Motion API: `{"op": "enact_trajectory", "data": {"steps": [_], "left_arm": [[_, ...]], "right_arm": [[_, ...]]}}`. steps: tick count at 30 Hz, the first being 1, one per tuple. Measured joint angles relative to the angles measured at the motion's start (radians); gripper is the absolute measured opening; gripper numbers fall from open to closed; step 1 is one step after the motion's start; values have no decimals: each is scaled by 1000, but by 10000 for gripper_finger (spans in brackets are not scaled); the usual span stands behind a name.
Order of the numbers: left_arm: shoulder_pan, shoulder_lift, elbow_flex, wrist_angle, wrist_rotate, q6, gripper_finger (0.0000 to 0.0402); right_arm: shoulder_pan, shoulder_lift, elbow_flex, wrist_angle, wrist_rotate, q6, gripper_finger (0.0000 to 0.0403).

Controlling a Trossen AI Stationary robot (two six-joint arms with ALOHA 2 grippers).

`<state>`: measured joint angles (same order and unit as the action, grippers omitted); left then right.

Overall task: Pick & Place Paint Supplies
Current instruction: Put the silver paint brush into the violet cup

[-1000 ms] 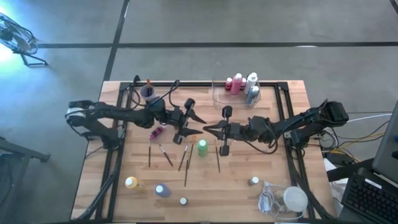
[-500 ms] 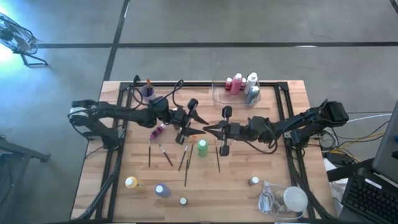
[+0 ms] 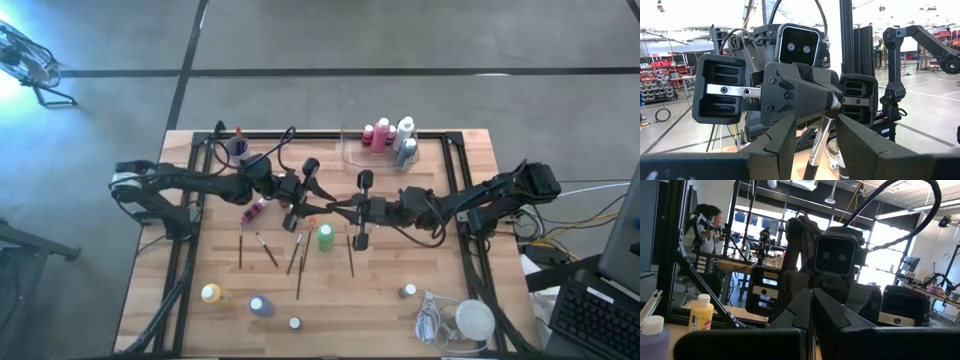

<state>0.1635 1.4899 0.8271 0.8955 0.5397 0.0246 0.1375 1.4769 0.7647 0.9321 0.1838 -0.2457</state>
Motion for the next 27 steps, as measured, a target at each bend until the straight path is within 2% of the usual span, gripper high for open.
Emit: {"op": "enact_trajectory", "data": {"steps": [5,23,27], "left_arm": [[0,0,6,-32,0,-2,124],[0,-1,11,-48,23,-2,18],[0,-6,11,-66,27,-2,17]], "right_arm": [[0,0,0,-1,2,-1,8],[0,0,0,-5,2,2,8],[0,0,0,-9,2,2,8]]}}
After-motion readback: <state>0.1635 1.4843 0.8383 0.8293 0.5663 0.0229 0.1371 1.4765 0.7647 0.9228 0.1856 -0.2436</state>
